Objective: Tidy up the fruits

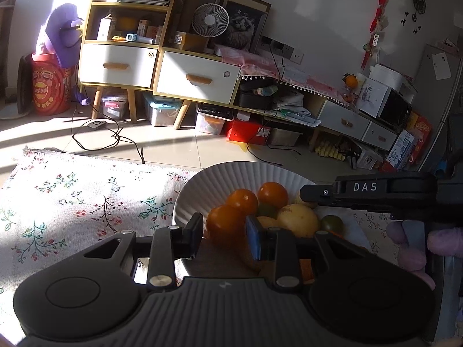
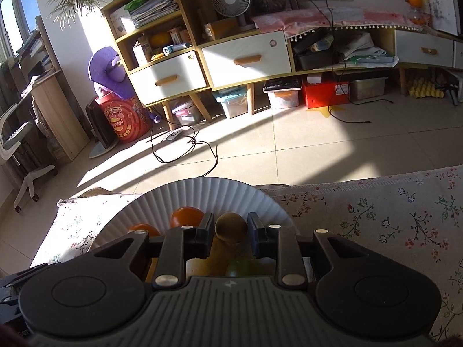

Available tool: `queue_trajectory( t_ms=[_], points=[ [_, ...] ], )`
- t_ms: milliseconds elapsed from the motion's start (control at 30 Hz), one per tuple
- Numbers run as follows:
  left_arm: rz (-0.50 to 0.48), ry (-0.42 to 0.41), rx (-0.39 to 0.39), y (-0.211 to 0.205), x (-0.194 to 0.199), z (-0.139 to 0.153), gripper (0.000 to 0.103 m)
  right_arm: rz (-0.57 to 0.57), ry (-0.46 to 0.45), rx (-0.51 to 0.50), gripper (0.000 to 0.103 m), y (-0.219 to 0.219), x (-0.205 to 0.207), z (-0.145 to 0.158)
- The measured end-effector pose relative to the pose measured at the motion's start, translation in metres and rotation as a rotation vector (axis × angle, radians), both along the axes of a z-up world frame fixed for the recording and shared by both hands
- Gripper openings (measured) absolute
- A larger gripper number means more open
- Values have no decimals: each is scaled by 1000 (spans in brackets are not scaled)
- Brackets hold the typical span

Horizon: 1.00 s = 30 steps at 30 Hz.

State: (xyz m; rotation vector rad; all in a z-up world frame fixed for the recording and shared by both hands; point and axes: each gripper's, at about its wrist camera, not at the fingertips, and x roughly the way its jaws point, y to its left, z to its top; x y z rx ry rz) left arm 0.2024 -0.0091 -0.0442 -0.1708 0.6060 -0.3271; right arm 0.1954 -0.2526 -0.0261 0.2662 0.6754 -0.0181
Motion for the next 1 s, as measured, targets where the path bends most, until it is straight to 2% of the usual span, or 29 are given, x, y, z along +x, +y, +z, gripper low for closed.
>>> queue_trajectory(
  t_ms=[100, 267, 533, 600, 700, 833, 1000],
  points=[
    [3, -5, 3, 1, -1, 1, 24, -6, -6, -4, 27, 1, -1, 1],
    [10, -17, 19, 1, -5, 5, 34, -12, -23, -21, 37, 1, -5, 8],
    [18, -22, 62, 4, -18, 15, 56, -32, -53, -36, 68, -4, -28, 20],
    [22, -22, 81, 5, -22, 17, 64, -36, -57, -41, 73, -6, -36, 22],
    [32, -8, 98, 7, -29, 20, 76, -43, -48, -55, 78, -7, -47, 23],
    [34, 16, 136, 8, -40, 20, 83, -57, -38, -56, 87, -10, -63, 23],
    [35, 58, 180, 7, -56, 19, 92, -73, -23, -39, 94, -11, -83, 22]
  ],
)
